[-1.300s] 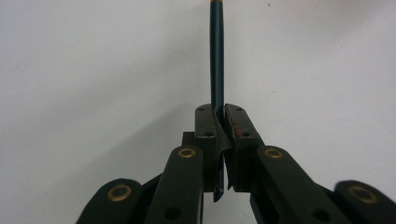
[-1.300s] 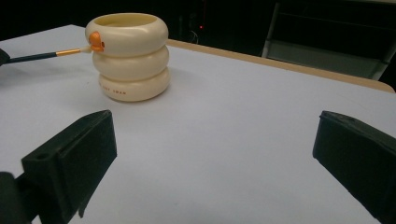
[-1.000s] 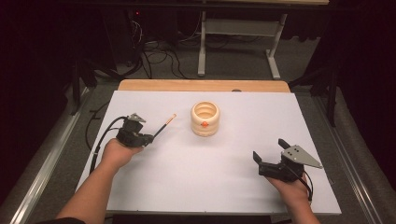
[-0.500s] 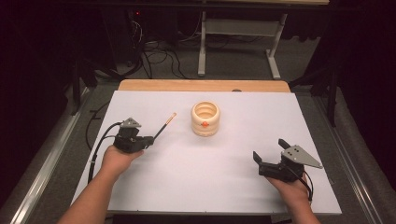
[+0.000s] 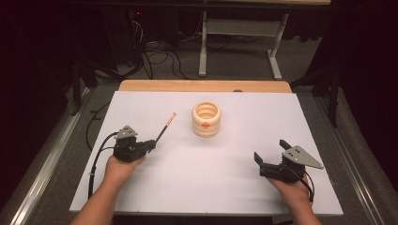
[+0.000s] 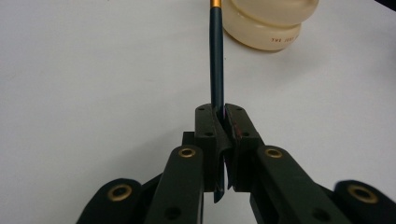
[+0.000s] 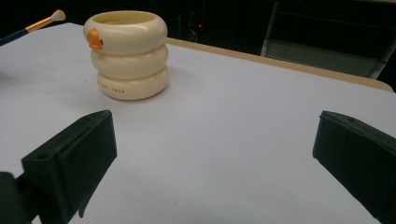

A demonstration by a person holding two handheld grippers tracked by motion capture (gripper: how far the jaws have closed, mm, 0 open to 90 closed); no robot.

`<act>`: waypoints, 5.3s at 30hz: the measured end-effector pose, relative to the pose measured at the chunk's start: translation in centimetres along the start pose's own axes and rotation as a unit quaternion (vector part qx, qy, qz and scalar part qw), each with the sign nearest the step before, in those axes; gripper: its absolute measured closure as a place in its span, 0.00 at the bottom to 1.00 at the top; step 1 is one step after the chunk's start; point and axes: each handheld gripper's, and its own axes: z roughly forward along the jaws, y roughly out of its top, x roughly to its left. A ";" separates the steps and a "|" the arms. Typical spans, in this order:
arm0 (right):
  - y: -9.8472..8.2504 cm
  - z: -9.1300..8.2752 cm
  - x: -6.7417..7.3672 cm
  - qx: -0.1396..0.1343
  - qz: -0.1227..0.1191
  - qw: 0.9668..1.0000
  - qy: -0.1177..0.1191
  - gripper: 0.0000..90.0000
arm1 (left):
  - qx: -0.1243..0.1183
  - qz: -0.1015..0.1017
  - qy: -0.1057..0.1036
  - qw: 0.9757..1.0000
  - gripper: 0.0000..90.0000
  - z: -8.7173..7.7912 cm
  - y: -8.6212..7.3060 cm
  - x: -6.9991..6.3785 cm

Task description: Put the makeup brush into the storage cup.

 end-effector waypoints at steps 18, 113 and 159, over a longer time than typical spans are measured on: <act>0.0 0.1 0.0 0.000 -0.003 1.000 -0.002 0.01 | -0.043 -0.004 0.012 0.999 0.95 -0.1 -1.7 -0.1; 5.4 2.6 3.0 -0.036 -0.005 0.999 -0.001 0.02 | -0.146 0.082 -0.112 0.980 0.95 3.6 2.1 -9.4; 2.7 3.9 6.8 -0.045 0.102 0.988 0.111 0.13 | -0.127 0.108 -0.140 0.976 0.95 5.1 0.7 -12.9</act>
